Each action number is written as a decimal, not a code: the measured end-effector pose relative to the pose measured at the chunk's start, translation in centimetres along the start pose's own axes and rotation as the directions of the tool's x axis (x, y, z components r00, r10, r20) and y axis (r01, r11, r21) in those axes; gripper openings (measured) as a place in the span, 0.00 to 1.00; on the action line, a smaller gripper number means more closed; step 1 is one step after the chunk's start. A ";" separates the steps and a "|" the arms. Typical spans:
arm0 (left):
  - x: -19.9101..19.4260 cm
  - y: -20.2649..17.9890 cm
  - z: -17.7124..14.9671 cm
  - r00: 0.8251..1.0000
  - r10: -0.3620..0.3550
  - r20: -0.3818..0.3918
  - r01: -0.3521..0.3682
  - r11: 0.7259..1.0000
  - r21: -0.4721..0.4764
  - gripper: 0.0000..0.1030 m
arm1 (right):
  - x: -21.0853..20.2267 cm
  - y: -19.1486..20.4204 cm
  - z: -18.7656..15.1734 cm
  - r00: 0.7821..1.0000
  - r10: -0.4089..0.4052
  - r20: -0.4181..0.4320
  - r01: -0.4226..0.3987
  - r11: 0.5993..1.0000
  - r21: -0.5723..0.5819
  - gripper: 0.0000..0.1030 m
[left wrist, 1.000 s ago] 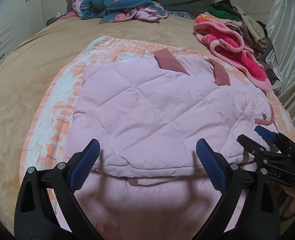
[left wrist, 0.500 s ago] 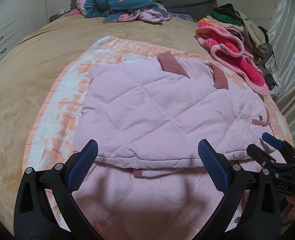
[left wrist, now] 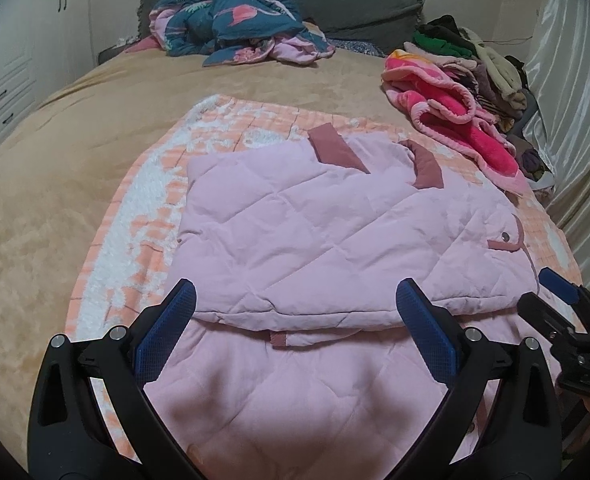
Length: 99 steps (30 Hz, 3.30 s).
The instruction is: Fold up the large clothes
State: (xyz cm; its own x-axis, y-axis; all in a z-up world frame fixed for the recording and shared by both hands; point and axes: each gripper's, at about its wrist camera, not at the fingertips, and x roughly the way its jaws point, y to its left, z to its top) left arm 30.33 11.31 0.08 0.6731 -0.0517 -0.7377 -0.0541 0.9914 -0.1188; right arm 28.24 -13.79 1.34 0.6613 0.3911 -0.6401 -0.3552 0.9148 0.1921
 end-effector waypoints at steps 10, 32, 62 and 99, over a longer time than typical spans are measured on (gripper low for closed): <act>-4.0 -0.6 0.2 0.996 -0.005 0.087 0.003 1.000 0.027 0.91 | -4.3 0.9 0.2 0.998 -0.003 0.066 0.004 1.000 -0.012 0.96; -10.9 -3.0 -3.6 0.981 -0.031 0.194 0.021 0.998 0.053 0.91 | -12.1 1.3 -0.7 0.987 -0.018 0.161 0.015 1.000 0.021 0.96; -16.8 -4.3 -9.6 0.982 0.026 0.188 -0.044 0.995 0.089 0.91 | -20.8 0.5 -4.9 0.981 -0.051 0.188 0.055 0.998 -0.014 0.96; -13.9 6.9 -20.8 0.986 0.135 -0.097 -0.146 0.981 -0.125 0.91 | -19.3 -8.5 -15.9 0.985 -0.167 -0.050 0.171 0.982 0.075 0.96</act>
State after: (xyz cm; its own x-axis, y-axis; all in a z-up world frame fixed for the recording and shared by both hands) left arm 5.21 16.42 -4.30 0.5851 0.0711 -0.8078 -0.2435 0.9656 -0.0914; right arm 7.96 -30.77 0.23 0.6773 0.2269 -0.6998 -0.1861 0.9732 0.1355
